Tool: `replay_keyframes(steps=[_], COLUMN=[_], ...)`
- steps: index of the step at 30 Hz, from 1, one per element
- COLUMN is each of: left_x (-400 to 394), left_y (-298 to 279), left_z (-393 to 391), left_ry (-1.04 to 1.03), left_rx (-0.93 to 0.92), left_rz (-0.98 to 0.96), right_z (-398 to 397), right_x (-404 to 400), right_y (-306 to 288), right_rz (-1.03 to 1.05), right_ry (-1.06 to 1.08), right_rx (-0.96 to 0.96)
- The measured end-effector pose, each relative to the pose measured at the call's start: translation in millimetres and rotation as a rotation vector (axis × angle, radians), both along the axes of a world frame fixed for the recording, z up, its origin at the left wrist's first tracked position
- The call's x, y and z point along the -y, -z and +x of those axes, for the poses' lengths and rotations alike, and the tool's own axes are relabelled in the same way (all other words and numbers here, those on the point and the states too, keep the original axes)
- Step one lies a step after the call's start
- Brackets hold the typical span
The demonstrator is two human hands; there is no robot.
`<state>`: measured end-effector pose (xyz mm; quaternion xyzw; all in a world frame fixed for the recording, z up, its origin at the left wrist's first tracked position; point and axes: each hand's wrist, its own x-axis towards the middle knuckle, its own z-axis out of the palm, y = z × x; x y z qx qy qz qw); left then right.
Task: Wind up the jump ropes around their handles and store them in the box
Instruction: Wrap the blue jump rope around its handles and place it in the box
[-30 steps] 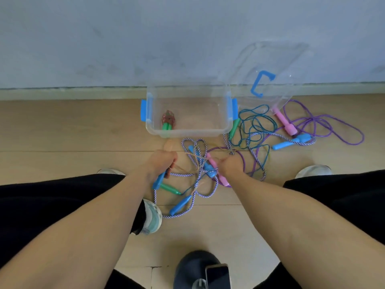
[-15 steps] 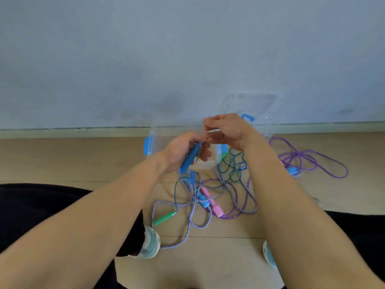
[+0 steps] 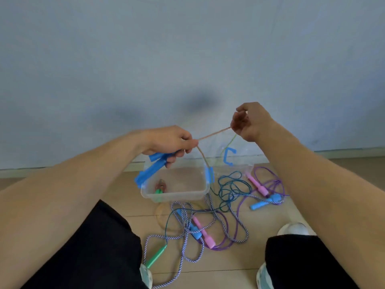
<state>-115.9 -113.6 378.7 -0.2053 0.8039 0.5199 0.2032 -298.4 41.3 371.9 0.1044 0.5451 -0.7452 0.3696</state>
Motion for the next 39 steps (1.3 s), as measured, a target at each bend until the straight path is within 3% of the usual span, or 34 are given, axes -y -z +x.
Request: replay_keyframes(steps=[3,9,12,15,19,22,25,28,31,36,39], left_x=[17,43,51,67,76,59,39,26,21,23,10], left_y=[12,23,25,28,40,42,35,29,21,15,11], left_z=[4,-3,-3,-3,-9,-16,-26,-35,-44,-50,-49], left_ry=[-0.082,-0.208,-0.238,-0.369,-0.46,-0.361,-0.32,-0.368,-0.546,-0.701,-0.592], left_rx=[-0.059,-0.134,-0.113,-0.13,-0.084,-0.023,-0.03,-0.112,-0.319,-0.503,-0.563], left_rz=[-0.152,-0.388,-0.548,-0.587,-0.384,-0.294,-0.107,0.094,0.251,0.215,-0.059], right_z=[-28,-63,-85,-111,-129,-115,-111,-105,-95,-79,-74], right_x=[-34,-114,-152,-175,-177,-155,-130,-113,-94,-83,-81], right_y=[-11,12,39,57,61,54,58,59,39,8,7], right_rz=[0.062,0.145,0.276,0.431,0.516,0.616,0.727,0.826,0.784,0.649,0.671], right_ry=[0.031,0.348,0.467,0.547,0.498,0.476,0.308,0.212,0.246,0.324,0.343], right_rx=[0.008,0.039,0.042,-0.02,-0.17,-0.395,-0.533,-0.669,-0.849,-1.334,-1.278])
